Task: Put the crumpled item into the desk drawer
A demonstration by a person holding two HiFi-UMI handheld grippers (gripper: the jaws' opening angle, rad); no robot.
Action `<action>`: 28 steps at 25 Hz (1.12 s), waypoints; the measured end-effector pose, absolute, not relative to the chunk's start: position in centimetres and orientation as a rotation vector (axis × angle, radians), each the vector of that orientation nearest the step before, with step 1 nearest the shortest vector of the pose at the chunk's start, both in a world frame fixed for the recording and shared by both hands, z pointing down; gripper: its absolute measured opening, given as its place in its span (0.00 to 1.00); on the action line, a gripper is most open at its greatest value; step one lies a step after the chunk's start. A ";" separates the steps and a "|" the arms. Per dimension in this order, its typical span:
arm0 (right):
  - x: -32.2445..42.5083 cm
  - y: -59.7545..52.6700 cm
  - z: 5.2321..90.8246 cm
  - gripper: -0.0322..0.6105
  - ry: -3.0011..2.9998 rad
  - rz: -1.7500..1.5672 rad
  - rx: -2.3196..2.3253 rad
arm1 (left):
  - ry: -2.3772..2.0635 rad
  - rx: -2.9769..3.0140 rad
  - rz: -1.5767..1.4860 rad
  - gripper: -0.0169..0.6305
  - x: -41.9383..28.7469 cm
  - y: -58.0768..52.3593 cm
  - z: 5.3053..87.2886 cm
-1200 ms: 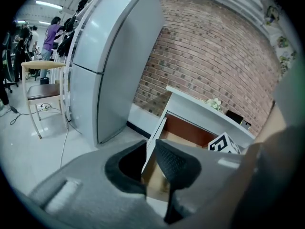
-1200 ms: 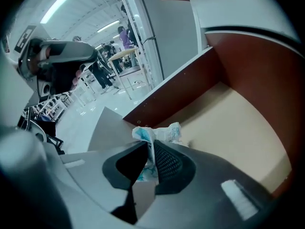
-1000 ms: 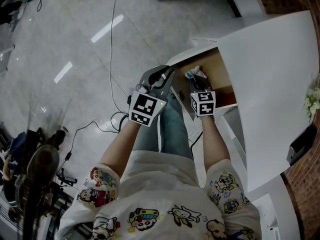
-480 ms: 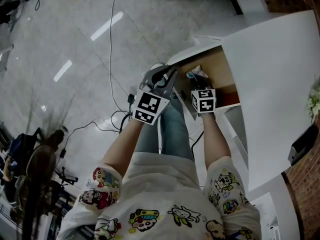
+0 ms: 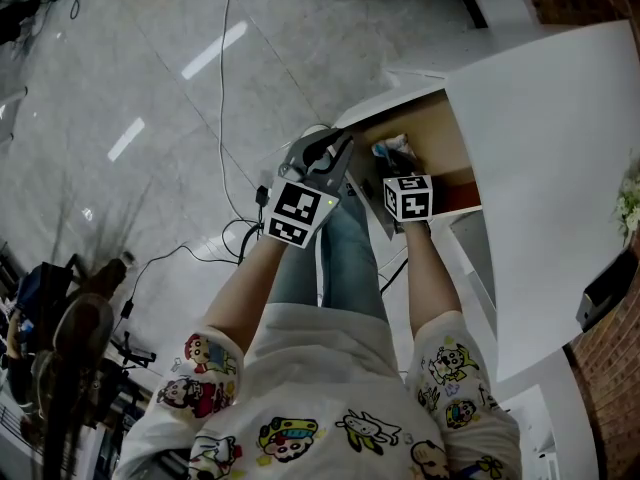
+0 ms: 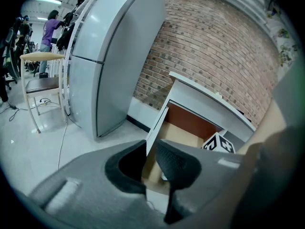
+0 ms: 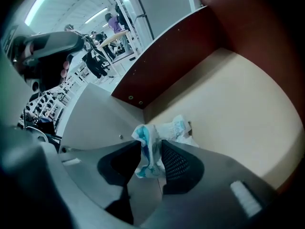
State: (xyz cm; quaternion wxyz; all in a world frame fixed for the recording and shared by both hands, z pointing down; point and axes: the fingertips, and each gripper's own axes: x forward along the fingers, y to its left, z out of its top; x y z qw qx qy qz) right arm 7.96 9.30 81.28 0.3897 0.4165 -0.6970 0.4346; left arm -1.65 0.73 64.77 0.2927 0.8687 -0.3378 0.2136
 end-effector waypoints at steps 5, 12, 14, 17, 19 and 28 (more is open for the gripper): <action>7.9 9.5 81.1 0.35 -1.774 1.156 1.060 | -0.912 2.307 0.565 0.11 -2.1 0.4 64.6; 8.0 8.8 80.3 0.37 -1.790 1.153 1.087 | -0.913 2.312 0.559 0.11 -2.0 0.0 64.3; 7.8 8.4 79.8 0.37 -1.796 1.148 1.097 | -0.914 2.314 0.556 0.11 -2.1 -0.2 63.9; 7.5 7.9 78.8 0.38 -1.807 1.145 1.114 | -0.917 2.319 0.548 0.11 -2.3 -0.5 63.2; 7.4 7.4 77.8 0.38 -1.818 1.139 1.132 | -0.920 2.327 0.542 0.11 -2.3 -0.8 62.5; 6.8 5.1 70.8 0.38 -1.884 1.094 1.252 | -0.932 2.380 0.511 0.11 -2.8 -2.7 57.5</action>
